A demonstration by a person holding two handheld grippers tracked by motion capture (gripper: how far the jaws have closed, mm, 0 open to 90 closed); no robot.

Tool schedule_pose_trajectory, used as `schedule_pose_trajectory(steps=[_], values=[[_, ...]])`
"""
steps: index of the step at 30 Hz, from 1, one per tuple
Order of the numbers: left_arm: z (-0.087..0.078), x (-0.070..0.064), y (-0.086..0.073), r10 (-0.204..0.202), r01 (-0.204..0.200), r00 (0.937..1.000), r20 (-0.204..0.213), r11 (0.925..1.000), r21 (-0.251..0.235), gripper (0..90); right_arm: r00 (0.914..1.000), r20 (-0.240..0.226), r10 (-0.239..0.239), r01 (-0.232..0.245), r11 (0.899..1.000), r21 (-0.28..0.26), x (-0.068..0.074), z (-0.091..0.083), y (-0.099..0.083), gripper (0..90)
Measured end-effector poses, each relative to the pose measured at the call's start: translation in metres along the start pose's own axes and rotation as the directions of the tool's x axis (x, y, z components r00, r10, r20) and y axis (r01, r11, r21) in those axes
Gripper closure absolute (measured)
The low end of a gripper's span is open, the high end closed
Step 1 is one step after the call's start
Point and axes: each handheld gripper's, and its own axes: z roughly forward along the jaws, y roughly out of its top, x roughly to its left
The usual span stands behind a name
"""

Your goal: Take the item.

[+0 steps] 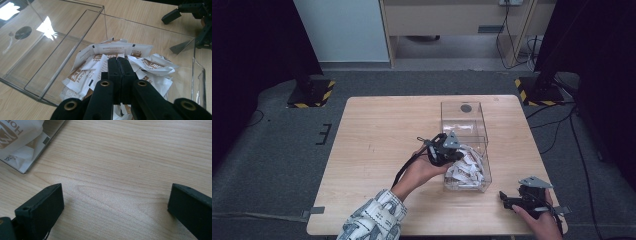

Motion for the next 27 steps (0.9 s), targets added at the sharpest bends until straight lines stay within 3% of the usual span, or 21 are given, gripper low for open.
schedule_pose_trajectory(steps=[27], values=[[-0.018, 0.007, -0.001, -0.02, 0.02, 0.9998, -0.002, 0.9981, -0.058, 89.2, 1.0, 0.001, 0.0, 0.0, 1.0, 0.001, 0.0, 0.0, 0.0, 0.8]])
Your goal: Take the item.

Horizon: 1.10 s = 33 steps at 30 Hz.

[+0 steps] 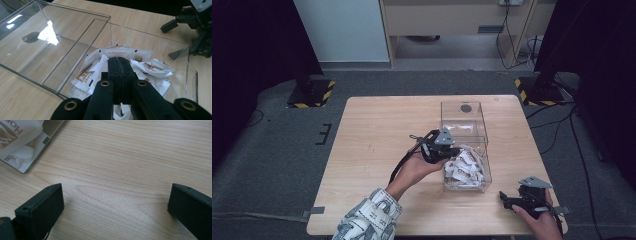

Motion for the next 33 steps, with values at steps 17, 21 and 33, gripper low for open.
schedule_pose_trajectory(steps=[17, 21, 33], values=[[-0.014, -0.001, 0.005, 0.006, -0.006, 1.0, 0.001, 0.999, -0.043, 89.3, 1.0, 0.0, -0.002, 0.002, 1.0, 0.0, 0.0, 0.0, 0.0, 0.8], [-0.019, -0.001, 0.007, 0.005, -0.005, 1.0, 0.0, 0.9985, -0.055, 89.4, 1.0, 0.0, 0.0, 0.0, 1.0, 0.0, 0.0, 0.0, 0.0, 0.8], [-0.036, 0.006, 0.007, -0.024, 0.024, 0.9997, 0.002, 0.994, -0.106, 89.5, 1.0, 0.0, -0.001, 0.001, 1.0, 0.001, 0.0, 0.0, 0.0, 0.8]])
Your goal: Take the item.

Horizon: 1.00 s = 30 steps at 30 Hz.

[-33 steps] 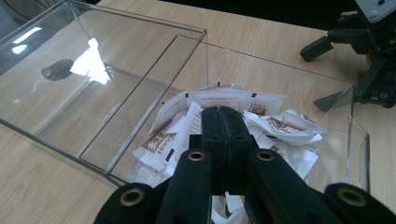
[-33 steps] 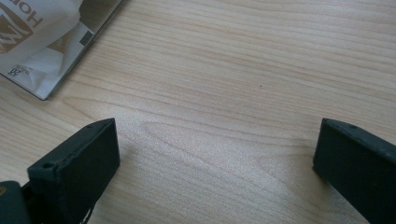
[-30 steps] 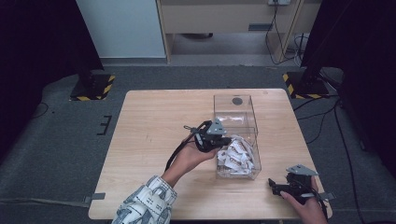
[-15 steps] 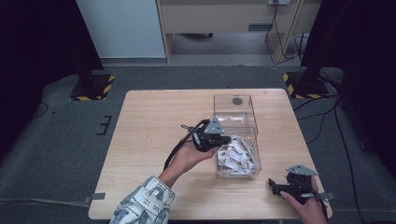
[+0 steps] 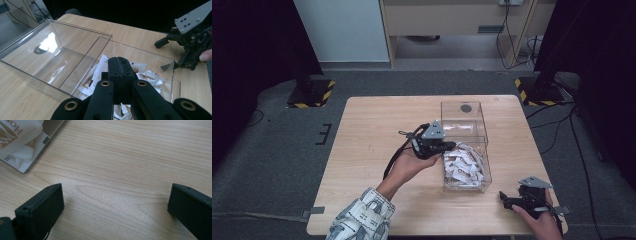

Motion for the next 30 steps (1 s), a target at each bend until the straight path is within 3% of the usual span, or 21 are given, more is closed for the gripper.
schedule_pose_trajectory(steps=[22, 30], values=[[-0.015, 0.007, -0.001, -0.01, 0.009, 0.9995, -0.029, 0.9998, -0.019, 89.5, 1.0, 0.001, 0.003, -0.003, 1.0, 0.0, 0.0, 0.0, 0.0, 0.8], [-0.028, 0.013, -0.003, -0.011, 0.01, 0.9987, -0.049, 0.9997, -0.023, 89.5, 1.0, 0.002, 0.003, -0.003, 1.0, 0.001, 0.0, 0.0, 0.0, 0.8]])
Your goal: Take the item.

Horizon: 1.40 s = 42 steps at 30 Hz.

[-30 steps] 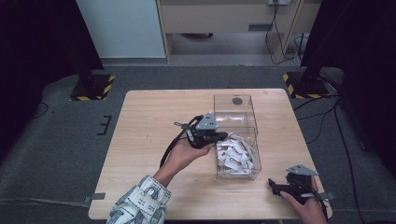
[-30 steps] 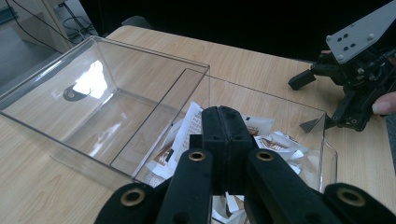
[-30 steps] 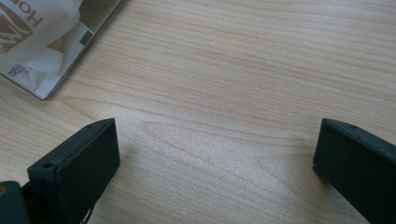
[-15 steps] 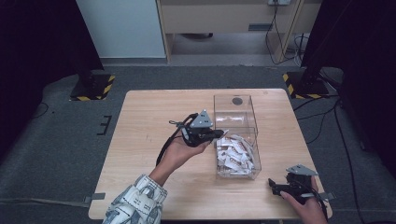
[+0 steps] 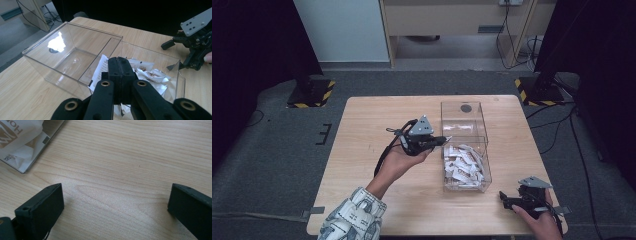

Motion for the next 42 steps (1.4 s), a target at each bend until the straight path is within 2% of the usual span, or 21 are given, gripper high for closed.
schedule_pose_trajectory(steps=[15, 25, 33, 42], values=[[-0.006, 0.01, -0.005, -0.017, 0.017, 0.9992, -0.036, 0.9999, 0.003, 89.5, 1.0, 0.0, 0.0, 0.0, 1.0, 0.0, 0.0, 0.0, 0.0, 0.8], [-0.007, 0.013, -0.008, -0.015, 0.015, 0.999, -0.042, 0.9999, 0.006, 89.5, 1.0, -0.001, -0.001, 0.001, 1.0, 0.0, 0.0, 0.0, 0.0, 0.8], [-0.012, 0.014, -0.013, -0.009, 0.009, 0.9985, -0.054, 0.9999, 0.006, 89.6, 1.0, -0.001, -0.001, 0.001, 1.0, 0.0, 0.0, 0.0, 0.0, 0.8], [-0.019, 0.021, -0.024, -0.019, 0.019, 0.9972, -0.072, 0.9998, -0.003, 89.5, 1.0, -0.001, -0.001, 0.001, 1.0, 0.0, 0.0, 0.0, 0.0, 0.8]])
